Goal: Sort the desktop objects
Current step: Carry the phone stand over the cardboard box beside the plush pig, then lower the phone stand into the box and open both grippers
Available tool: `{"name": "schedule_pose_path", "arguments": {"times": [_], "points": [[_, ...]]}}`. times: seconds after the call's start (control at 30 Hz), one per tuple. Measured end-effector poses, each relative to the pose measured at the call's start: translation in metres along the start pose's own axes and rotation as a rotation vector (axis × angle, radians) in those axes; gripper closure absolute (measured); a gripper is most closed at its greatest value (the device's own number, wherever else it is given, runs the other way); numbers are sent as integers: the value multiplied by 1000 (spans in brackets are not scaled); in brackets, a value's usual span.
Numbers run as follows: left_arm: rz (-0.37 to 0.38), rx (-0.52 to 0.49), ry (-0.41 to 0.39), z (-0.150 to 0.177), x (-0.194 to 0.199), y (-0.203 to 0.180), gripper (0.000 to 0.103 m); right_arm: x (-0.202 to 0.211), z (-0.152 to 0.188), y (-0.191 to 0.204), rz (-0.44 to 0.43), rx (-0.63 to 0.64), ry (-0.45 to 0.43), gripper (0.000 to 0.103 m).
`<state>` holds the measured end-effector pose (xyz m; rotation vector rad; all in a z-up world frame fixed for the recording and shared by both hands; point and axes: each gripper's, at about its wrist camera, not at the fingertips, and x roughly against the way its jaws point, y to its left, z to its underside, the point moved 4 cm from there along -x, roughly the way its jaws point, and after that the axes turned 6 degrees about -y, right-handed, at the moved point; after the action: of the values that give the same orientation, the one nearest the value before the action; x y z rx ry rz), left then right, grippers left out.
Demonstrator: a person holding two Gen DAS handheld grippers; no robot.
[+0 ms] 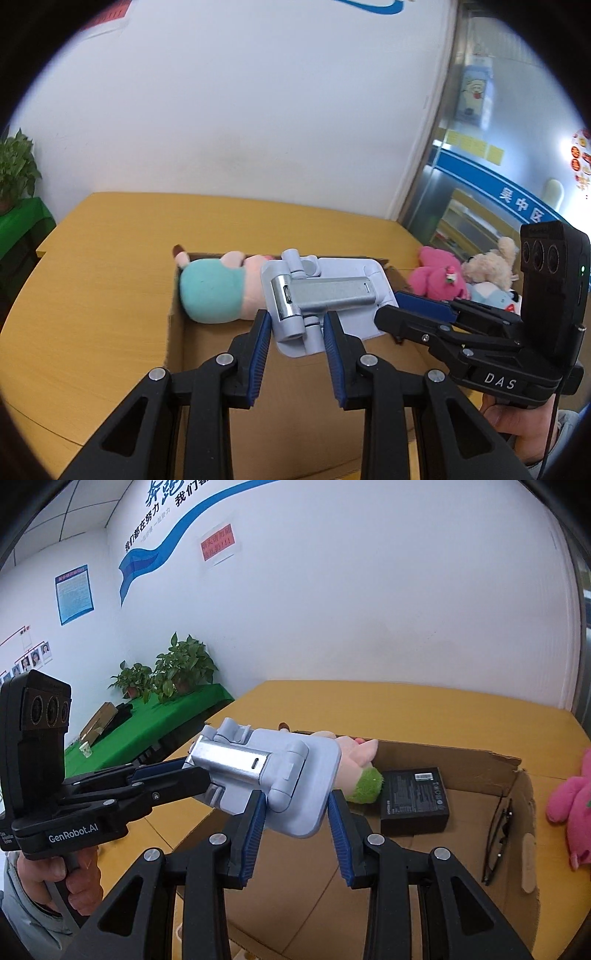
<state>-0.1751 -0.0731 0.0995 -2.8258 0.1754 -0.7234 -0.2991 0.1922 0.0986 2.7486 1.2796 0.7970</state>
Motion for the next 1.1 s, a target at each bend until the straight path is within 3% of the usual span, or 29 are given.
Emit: {"name": "schedule_pose_path", "arguments": {"times": [0.17,0.33,0.5,0.73,0.83,0.9,1.03,1.1], "points": [[-52,37,87,14,-35,41,75,-63,3,-4,-19,-13,104,68],[-83,90,243,44,-77,75,75,-126,41,-19,-38,-59,275,67],[-126,113,358,62,-100,88,75,-171,71,-30,-49,-92,438,67],[-217,38,429,59,-113,89,76,-203,90,-37,-70,-199,594,66],[-219,33,432,58,-111,88,76,-197,95,-37,-66,-226,591,59],[-205,39,408,54,-100,87,75,-177,89,-34,-36,-189,548,41],[-174,49,280,35,-60,76,73,-107,65,-24,4,-87,392,18],[-153,48,197,29,-34,64,52,-62,59,-21,49,-41,300,5]]}}
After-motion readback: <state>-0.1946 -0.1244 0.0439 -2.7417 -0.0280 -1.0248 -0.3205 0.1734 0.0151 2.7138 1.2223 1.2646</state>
